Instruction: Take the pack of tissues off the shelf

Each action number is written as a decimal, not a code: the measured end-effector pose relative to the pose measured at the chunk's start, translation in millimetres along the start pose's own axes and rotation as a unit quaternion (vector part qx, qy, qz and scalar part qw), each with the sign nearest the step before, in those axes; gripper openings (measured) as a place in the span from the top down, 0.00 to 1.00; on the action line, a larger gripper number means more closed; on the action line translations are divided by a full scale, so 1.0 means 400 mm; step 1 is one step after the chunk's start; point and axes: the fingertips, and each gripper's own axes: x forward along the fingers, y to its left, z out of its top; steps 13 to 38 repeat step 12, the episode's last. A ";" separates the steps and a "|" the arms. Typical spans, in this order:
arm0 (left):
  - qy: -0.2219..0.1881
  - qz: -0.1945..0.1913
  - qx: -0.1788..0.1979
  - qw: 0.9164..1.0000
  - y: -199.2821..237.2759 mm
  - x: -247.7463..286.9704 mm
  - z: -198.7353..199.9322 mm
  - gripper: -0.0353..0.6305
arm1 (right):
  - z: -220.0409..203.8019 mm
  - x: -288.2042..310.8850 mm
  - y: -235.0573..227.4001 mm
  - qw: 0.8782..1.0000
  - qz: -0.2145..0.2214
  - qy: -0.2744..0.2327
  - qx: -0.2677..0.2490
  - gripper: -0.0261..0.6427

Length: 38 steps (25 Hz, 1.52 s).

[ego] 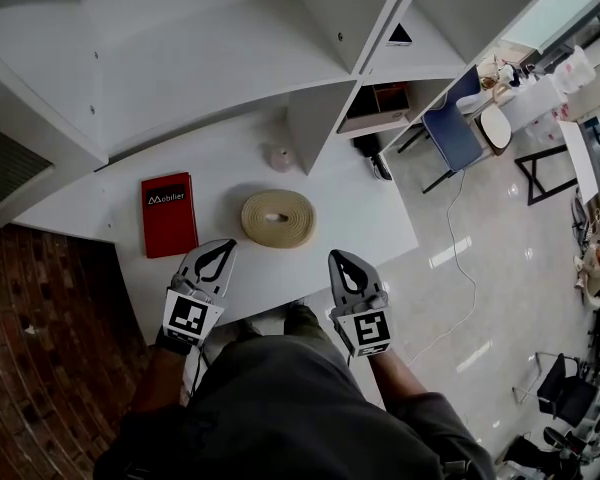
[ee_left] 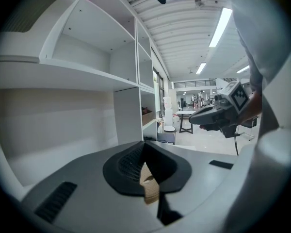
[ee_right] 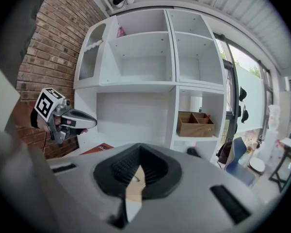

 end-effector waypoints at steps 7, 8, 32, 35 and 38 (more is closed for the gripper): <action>-0.002 0.003 -0.003 1.000 -0.002 0.006 0.002 0.95 | -0.004 -0.002 -0.006 1.000 0.001 0.001 -0.001 0.96; -0.001 0.003 -0.003 1.000 -0.003 0.007 0.001 0.95 | -0.004 -0.001 -0.007 1.000 0.001 0.001 -0.001 0.96; 0.001 0.004 -0.006 1.000 -0.005 0.009 -0.003 0.95 | -0.006 -0.001 -0.008 1.000 0.002 0.002 -0.001 0.96; 0.001 0.004 -0.006 1.000 -0.005 0.009 -0.003 0.95 | -0.006 -0.001 -0.008 1.000 0.002 0.002 -0.001 0.96; 0.001 0.004 -0.006 1.000 -0.005 0.009 -0.003 0.95 | -0.006 -0.001 -0.008 1.000 0.002 0.002 -0.001 0.96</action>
